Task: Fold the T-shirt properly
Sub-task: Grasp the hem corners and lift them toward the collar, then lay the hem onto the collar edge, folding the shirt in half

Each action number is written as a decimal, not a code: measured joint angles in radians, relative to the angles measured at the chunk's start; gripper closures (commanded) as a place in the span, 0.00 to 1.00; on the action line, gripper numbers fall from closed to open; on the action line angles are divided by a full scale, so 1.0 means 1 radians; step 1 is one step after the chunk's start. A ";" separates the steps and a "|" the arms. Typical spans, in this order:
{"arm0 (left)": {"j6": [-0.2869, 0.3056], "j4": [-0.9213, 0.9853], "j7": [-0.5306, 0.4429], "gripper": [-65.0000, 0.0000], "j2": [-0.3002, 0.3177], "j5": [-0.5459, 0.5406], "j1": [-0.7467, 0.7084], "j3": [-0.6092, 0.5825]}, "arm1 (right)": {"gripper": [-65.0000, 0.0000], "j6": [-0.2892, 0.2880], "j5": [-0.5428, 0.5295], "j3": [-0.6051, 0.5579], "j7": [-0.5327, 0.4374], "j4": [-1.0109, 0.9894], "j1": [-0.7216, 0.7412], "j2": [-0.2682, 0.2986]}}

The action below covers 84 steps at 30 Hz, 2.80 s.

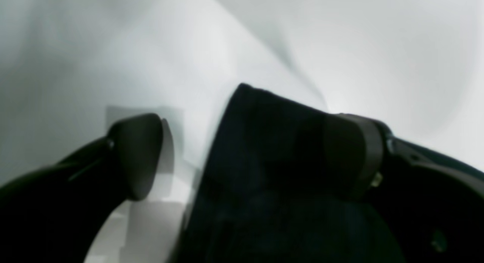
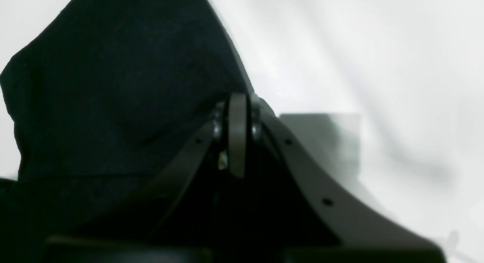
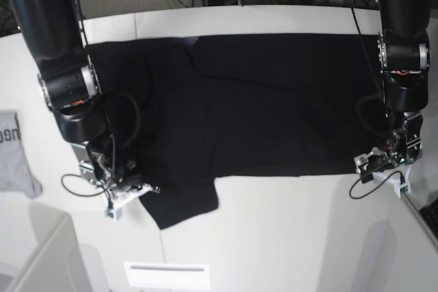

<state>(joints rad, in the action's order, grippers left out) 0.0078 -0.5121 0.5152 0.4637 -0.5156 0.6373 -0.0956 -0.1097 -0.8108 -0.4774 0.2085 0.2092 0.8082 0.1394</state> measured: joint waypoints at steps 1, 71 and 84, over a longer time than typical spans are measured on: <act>0.000 0.000 0.000 0.00 -0.008 -0.001 0.001 0.000 | 1.00 0.000 0.000 0.000 0.000 0.000 0.000 0.000; 0.018 -1.226 0.290 1.00 -0.028 -0.014 -0.805 0.455 | 1.00 0.215 0.006 0.354 0.373 1.268 -0.673 0.198; 0.116 -1.359 0.437 1.00 -0.116 -0.008 -0.897 0.661 | 1.00 0.214 0.008 0.422 0.404 1.460 -0.803 0.200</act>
<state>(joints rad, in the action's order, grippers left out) 0.1238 -1.8713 0.9520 0.3473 -0.5240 -0.2596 0.5652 0.1047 -0.8024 -0.0559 0.6128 1.6688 0.0055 0.3389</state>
